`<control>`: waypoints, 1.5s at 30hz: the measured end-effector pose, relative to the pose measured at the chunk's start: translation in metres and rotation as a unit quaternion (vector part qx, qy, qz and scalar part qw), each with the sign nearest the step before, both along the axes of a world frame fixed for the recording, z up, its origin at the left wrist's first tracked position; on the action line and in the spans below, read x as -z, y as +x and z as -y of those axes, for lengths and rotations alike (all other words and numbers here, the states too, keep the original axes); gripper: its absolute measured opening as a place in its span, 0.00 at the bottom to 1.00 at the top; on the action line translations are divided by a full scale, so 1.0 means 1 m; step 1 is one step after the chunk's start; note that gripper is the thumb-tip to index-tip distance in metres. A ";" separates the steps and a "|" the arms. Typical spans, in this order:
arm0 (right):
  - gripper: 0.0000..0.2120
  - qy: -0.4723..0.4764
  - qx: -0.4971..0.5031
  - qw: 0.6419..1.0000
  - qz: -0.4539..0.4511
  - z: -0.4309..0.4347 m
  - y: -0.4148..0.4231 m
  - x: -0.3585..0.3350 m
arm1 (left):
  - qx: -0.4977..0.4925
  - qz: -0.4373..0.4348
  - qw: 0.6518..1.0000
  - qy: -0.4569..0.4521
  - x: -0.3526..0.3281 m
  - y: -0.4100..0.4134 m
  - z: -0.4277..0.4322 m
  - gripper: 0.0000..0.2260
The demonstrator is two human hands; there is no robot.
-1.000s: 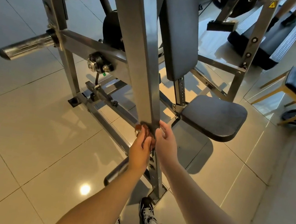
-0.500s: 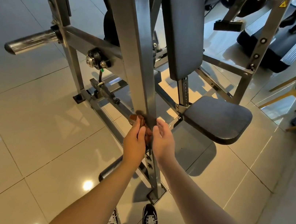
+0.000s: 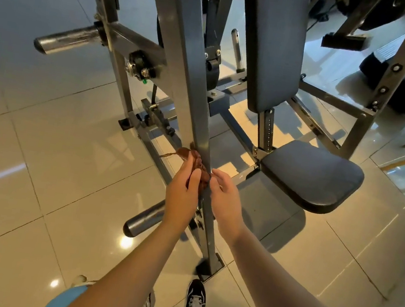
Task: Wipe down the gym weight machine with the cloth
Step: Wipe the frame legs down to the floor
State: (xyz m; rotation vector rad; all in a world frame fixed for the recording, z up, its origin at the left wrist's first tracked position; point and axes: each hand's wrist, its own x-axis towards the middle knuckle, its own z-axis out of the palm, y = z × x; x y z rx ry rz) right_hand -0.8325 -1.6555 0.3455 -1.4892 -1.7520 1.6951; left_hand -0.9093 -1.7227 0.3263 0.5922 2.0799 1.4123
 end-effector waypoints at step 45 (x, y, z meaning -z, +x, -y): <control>0.13 0.034 -0.053 0.989 -0.130 -0.019 0.008 -0.032 | -0.086 0.036 0.995 0.023 -0.057 0.033 -0.016 0.17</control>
